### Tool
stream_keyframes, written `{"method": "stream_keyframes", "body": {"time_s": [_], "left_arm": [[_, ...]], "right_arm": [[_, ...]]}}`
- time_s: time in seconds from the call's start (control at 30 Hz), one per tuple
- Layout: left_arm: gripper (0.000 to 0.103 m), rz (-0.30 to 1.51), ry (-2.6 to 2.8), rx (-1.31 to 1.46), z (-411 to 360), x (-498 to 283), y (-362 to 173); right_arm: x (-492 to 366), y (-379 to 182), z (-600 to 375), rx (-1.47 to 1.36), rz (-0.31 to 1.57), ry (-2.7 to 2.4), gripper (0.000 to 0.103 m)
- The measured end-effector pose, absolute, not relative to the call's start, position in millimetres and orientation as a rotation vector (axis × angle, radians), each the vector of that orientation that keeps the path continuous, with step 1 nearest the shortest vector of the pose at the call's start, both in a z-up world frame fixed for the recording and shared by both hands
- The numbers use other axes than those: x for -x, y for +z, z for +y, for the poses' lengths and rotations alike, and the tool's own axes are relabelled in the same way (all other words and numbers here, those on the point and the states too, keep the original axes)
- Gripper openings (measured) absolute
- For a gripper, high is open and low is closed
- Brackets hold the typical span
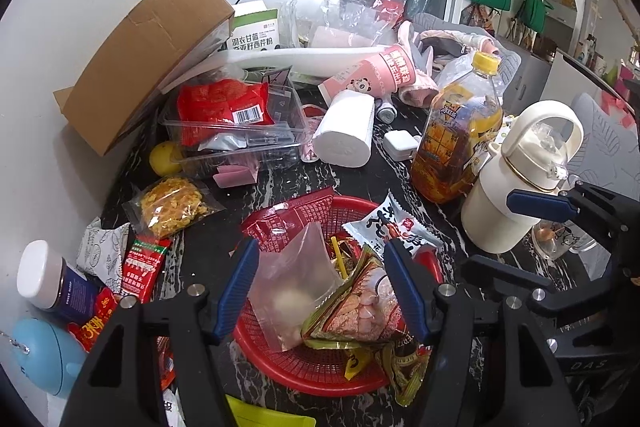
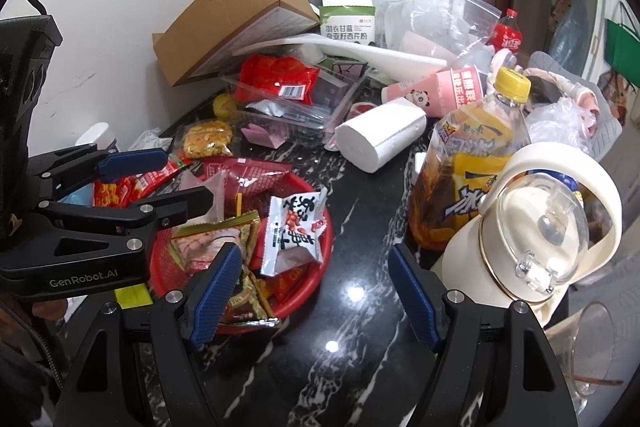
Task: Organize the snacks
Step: 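Withdraw both tools from the basket back over the table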
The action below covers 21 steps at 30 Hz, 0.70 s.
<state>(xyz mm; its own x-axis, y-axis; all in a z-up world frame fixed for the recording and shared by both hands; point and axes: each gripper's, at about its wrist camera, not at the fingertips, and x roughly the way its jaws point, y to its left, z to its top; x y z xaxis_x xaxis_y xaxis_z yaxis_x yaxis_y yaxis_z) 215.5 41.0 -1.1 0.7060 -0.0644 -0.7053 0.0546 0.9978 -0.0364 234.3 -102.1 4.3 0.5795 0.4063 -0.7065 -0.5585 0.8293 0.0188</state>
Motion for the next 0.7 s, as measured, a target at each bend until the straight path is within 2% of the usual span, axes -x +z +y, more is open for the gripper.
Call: {"method": "stream_keyframes", "body": {"time_s": [0.7], "left_arm": [[0.064, 0.62, -0.024, -0.025, 35.5, -139.3, 74.6]], "right_arm": [[-168.4, 71.5, -112.9, 0.181, 0.611, 0.553, 0.076]]}}
